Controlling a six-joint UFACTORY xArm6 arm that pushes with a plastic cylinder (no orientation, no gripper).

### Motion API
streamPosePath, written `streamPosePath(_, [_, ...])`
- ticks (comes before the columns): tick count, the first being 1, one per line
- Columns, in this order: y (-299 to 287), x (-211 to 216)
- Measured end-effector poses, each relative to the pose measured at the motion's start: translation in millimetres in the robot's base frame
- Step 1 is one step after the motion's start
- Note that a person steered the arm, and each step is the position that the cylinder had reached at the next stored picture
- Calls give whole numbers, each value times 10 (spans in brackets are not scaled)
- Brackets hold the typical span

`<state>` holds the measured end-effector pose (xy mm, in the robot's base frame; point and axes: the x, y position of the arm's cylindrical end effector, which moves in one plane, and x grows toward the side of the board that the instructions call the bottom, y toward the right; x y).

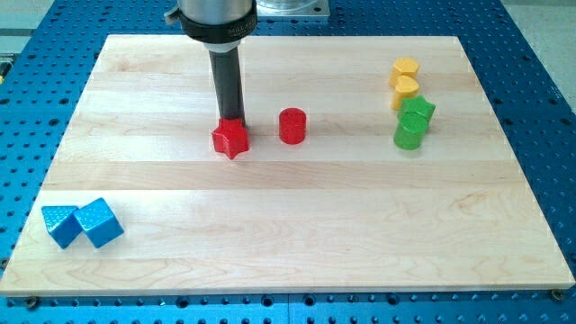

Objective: Push red circle downwards

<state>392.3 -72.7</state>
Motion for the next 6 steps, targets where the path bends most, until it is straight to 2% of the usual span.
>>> streamPosePath(2, [566,-69])
streamPosePath(3, [751,-237])
streamPosePath(6, [782,-41])
